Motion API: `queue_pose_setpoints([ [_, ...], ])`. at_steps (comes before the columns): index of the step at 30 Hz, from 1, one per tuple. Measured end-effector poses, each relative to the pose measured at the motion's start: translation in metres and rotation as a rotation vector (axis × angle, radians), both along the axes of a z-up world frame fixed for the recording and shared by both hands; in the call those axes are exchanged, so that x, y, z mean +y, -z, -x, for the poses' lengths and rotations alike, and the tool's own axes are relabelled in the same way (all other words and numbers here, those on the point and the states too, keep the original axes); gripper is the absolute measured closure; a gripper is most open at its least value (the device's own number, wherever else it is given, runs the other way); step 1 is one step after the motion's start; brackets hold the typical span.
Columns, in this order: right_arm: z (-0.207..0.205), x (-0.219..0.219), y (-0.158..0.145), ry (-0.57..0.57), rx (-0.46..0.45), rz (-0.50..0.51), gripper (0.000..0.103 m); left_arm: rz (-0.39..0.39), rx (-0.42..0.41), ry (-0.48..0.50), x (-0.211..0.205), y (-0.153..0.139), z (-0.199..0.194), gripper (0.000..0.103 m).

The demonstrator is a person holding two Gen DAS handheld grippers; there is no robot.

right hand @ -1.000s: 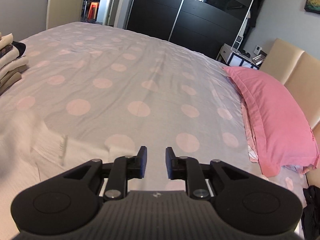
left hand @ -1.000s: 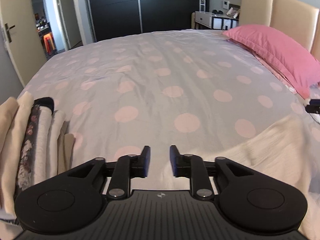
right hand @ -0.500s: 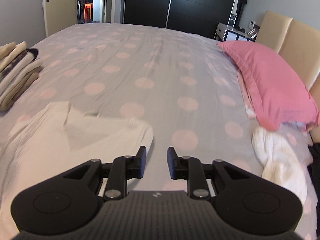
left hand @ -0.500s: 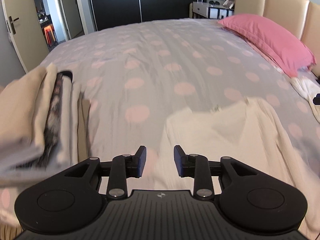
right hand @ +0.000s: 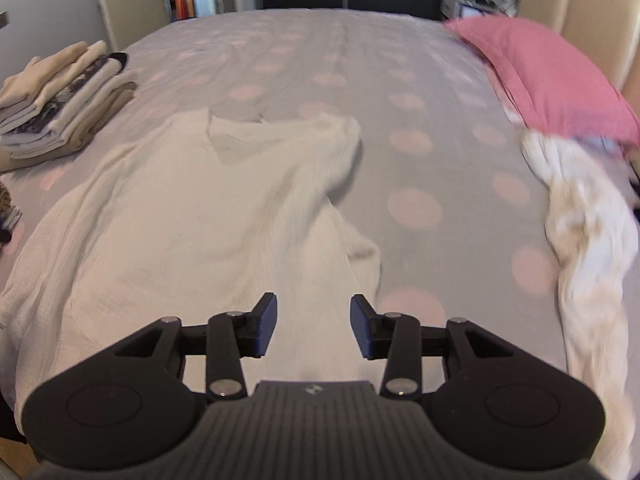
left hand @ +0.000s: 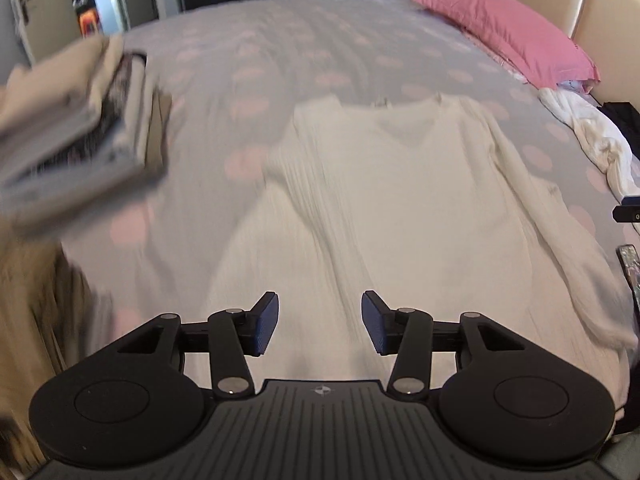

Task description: Fold clothes

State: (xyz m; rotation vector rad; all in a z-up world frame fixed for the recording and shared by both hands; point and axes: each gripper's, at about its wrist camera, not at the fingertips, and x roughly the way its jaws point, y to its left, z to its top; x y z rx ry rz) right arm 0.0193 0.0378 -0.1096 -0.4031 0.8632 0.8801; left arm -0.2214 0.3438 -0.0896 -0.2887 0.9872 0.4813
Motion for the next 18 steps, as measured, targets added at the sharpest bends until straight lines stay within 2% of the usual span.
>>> queue_pose_setpoints([
  [4,-0.002,-0.023,0.021,0.072,0.017,0.036,0.059,0.046,0.034,-0.014,-0.008,0.025,0.018,0.059],
  [7,-0.011,-0.041,0.041,0.139,0.074,0.062,0.060,0.086,0.045,-0.011,-0.012,0.041,0.028,0.059],
  [10,-0.018,-0.054,0.058,0.176,0.137,0.091,0.058,0.092,0.073,0.013,-0.021,0.056,0.033,0.055],
  [13,-0.021,-0.064,0.074,0.208,0.202,0.117,0.060,0.098,0.115,0.013,-0.023,0.068,0.036,0.056],
  [14,-0.022,-0.066,0.077,0.215,0.225,0.121,0.063,0.100,0.130,0.012,-0.023,0.072,0.036,0.060],
  [15,-0.021,-0.066,0.078,0.216,0.231,0.122,0.085,0.101,0.144,0.011,-0.024,0.076,0.037,0.069],
  [16,-0.020,-0.066,0.078,0.218,0.236,0.123,0.094,0.113,0.140,0.003,-0.022,0.076,0.039,0.072],
  [17,-0.019,-0.067,0.079,0.220,0.242,0.124,0.094,0.126,0.131,-0.008,-0.020,0.074,0.041,0.077],
  [18,-0.017,-0.067,0.078,0.221,0.243,0.123,0.094,0.128,0.125,-0.016,-0.018,0.072,0.042,0.085],
])
